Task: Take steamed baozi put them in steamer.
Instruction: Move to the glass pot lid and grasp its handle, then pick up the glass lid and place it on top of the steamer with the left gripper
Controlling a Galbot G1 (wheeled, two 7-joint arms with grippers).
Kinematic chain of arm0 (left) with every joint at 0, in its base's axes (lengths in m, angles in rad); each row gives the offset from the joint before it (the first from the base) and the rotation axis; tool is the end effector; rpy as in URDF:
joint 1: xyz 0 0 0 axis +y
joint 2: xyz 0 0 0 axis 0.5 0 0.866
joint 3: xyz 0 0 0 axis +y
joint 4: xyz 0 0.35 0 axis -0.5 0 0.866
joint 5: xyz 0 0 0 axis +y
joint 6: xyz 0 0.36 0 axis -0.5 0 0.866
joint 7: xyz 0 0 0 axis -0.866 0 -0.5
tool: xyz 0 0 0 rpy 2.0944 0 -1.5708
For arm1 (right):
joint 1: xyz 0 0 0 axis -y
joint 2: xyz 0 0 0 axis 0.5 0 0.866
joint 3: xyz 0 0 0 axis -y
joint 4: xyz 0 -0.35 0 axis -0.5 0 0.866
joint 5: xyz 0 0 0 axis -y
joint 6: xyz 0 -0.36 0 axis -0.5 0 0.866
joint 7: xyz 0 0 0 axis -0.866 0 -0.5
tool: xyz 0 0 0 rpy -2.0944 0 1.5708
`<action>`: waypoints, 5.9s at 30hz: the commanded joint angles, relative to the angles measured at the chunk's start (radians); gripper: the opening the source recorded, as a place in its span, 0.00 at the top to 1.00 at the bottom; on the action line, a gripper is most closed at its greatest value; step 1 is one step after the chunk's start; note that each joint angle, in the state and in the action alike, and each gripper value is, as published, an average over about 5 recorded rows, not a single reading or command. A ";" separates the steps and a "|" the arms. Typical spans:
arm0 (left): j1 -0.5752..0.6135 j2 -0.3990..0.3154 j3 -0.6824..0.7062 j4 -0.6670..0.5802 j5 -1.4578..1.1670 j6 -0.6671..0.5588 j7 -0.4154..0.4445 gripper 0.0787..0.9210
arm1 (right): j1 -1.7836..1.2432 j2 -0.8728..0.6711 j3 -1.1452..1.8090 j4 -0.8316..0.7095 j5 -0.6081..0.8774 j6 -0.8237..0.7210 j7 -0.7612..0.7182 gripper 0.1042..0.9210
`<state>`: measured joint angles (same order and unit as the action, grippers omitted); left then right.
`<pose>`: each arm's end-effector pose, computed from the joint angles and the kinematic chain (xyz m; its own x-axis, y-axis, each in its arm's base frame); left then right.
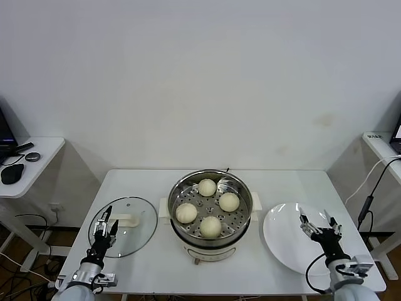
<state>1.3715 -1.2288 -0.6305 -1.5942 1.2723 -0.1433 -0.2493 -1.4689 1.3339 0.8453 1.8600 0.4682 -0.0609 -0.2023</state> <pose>0.2408 0.1507 -0.4068 -0.9979 0.0604 0.0235 0.0215 -0.0334 0.9992 0.2107 -0.1641 -0.3300 -0.9960 0.0207 0.0865 0.0335 0.9883 0.1485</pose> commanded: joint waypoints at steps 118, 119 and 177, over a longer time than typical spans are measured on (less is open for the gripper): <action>-0.087 -0.241 0.289 -0.625 0.384 0.834 0.558 0.88 | 0.020 0.053 0.020 -0.118 -0.069 0.027 0.002 0.12; -0.102 -0.254 0.318 -0.613 0.396 0.834 0.563 0.88 | 0.018 0.052 0.021 -0.118 -0.070 0.027 0.002 0.12; -0.353 -0.331 0.754 -0.181 0.362 0.835 0.489 0.88 | -0.055 0.061 0.025 -0.069 -0.128 -0.002 -0.026 0.12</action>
<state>1.0198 -1.5575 0.1130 -1.7953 1.5894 0.6918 0.2414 -1.5251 1.3936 0.8715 1.7946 0.3420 -0.0643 -0.2278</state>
